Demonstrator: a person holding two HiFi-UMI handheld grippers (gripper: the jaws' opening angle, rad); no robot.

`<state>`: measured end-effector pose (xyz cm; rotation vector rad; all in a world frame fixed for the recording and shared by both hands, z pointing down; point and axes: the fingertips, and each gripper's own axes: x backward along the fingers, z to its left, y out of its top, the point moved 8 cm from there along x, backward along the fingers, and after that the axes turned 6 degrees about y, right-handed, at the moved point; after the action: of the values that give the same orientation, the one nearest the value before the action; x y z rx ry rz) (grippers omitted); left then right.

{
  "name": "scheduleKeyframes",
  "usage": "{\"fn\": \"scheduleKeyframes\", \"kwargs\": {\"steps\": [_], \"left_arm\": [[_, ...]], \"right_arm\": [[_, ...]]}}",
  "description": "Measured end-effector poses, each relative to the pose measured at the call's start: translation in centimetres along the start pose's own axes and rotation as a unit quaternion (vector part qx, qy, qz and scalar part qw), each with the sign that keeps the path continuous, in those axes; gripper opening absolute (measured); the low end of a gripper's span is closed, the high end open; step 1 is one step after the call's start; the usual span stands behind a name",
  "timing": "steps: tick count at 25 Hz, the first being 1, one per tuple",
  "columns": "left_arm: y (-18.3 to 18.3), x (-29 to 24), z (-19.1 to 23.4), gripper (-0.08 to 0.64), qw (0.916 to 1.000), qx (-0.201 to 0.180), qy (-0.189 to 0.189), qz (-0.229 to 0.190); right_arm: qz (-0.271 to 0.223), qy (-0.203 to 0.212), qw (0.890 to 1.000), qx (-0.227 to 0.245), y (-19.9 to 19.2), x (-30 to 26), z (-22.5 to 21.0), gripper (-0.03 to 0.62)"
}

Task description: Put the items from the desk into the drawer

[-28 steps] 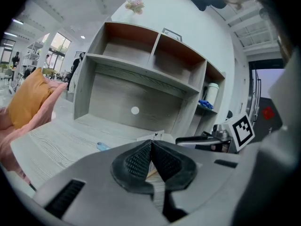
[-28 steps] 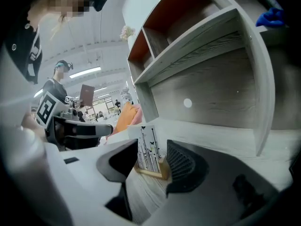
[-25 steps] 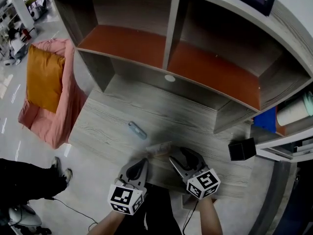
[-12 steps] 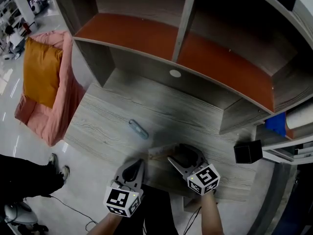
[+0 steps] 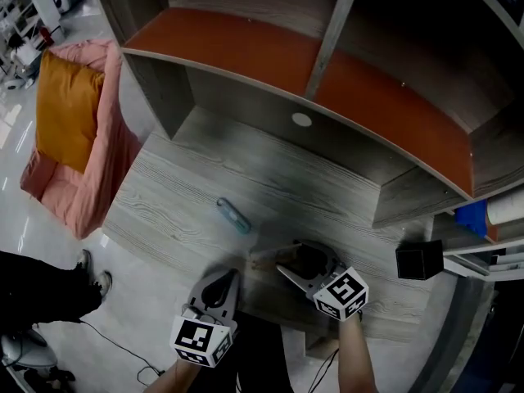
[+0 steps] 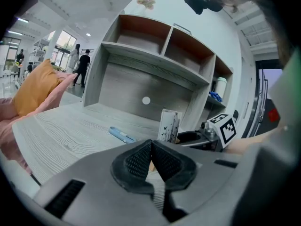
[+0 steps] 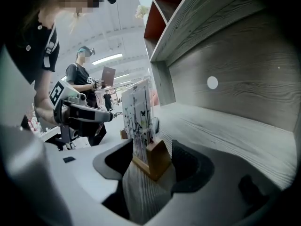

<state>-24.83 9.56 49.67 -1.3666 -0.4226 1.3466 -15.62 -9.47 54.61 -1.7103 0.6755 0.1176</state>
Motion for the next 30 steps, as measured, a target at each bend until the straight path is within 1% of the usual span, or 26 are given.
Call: {"fn": "scheduleKeyframes", "kwargs": {"steps": [4,13,16,17,22,26,30], "left_arm": [[-0.3,-0.1,0.3,0.009,1.0,0.005,0.005,0.001],[-0.5,0.0,0.5,0.009,0.9999,0.009,0.012,0.001],[-0.6,0.1,0.5,0.011,0.9998,0.011,0.015,0.002],[-0.6,0.1,0.6,0.009,0.9998,0.013,0.015,0.003],[-0.7,0.0,0.5,0.009,0.9997,0.015,0.018,0.002],[-0.8,0.0,0.5,0.009,0.9997,0.016,0.019,0.001],[-0.7,0.2,0.6,0.011,0.9997,0.017,0.02,0.0]], "right_arm": [[0.019,0.018,1.0,0.012,0.1,-0.3,0.1,0.264],[0.038,0.015,0.998,0.04,0.6,-1.0,0.3,0.254],[0.042,0.015,0.998,0.05,0.9,-0.9,0.4,0.231],[0.045,0.015,0.997,0.053,0.9,-0.9,0.4,0.205],[0.054,0.014,0.996,0.068,0.9,-0.8,0.8,0.149],[0.055,0.001,0.996,0.07,0.9,-0.8,1.1,0.144],[0.047,-0.014,0.997,0.055,0.7,-0.8,1.2,0.143]]}}
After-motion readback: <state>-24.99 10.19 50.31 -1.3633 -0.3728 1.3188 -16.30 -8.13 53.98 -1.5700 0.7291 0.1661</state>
